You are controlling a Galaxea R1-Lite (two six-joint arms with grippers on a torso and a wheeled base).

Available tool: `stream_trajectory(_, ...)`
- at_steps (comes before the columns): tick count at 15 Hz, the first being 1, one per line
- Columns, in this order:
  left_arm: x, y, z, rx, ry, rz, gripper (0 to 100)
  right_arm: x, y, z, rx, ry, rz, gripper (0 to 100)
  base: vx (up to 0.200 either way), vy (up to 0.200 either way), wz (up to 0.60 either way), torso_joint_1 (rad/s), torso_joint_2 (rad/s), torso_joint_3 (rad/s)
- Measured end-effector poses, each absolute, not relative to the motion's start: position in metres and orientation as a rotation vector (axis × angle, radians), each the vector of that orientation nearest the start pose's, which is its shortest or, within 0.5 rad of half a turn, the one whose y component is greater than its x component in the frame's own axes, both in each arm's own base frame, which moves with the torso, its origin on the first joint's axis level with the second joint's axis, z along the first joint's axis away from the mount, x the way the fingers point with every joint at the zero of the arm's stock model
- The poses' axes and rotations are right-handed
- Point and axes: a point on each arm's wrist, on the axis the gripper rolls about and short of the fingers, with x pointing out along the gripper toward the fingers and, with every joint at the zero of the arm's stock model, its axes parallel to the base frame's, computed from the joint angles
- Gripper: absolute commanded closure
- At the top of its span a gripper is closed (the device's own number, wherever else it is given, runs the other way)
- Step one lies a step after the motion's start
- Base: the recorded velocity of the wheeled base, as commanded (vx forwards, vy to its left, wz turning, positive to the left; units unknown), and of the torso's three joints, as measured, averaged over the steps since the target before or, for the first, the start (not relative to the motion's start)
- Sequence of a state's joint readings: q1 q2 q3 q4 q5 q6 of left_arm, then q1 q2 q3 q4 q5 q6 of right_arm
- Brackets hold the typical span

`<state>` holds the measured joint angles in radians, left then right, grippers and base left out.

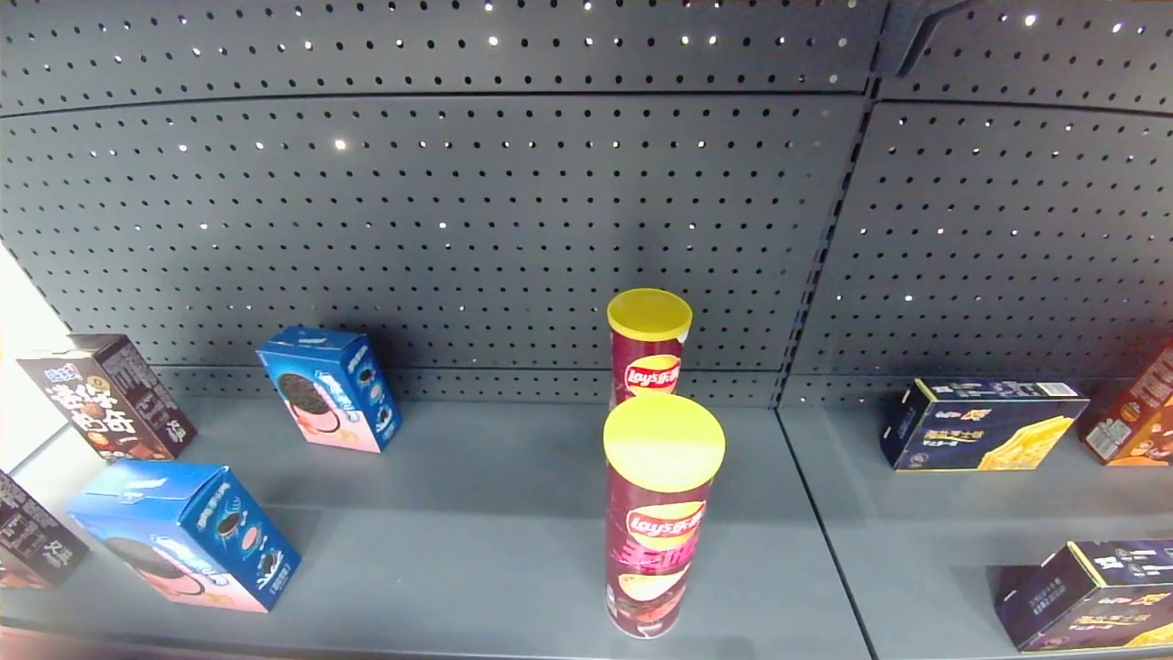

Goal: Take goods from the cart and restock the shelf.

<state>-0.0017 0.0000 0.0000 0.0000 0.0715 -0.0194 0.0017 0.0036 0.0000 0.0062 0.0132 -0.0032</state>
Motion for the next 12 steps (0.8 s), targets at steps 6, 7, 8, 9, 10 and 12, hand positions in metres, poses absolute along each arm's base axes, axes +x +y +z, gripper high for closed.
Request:
stream_trajectory(6,-0.0229,0.0017,0.0755,-0.022,-0.001,0.071,0,-0.0225,0.0003,0.0750,-0.004,0.009,0.014,0,-0.067,0.000,0.00,0.005,0.00,0.000)
stream_trajectory(7,-0.0229,0.0017,0.0754,-0.022,0.000,0.071,0,-0.0225,0.0003,0.0750,-0.003,0.009,0.014,0,0.000,0.000,0.00,0.000,0.00,0.000)
stream_trajectory(8,-0.0229,0.0017,0.0755,-0.022,-0.001,0.072,0,-0.0225,0.0003,0.0749,-0.003,0.010,0.014,0,0.000,0.000,0.00,0.000,0.00,0.000)
stream_trajectory(9,-0.0229,0.0017,0.0755,-0.022,-0.001,0.071,0,-0.0225,0.0003,0.0750,-0.003,0.010,0.014,0,0.000,0.000,0.00,0.000,0.00,0.000)
stream_trajectory(10,-0.0229,0.0017,0.0755,-0.022,-0.001,0.072,0,-0.0225,0.0003,0.0750,-0.004,0.010,0.014,0,0.000,0.000,0.00,0.000,0.00,0.000)
stream_trajectory(12,-0.0229,0.0017,0.0755,-0.023,-0.001,0.072,0,-0.0225,0.0003,0.0749,-0.004,0.010,0.015,0,0.000,0.000,0.00,0.000,0.00,0.000)
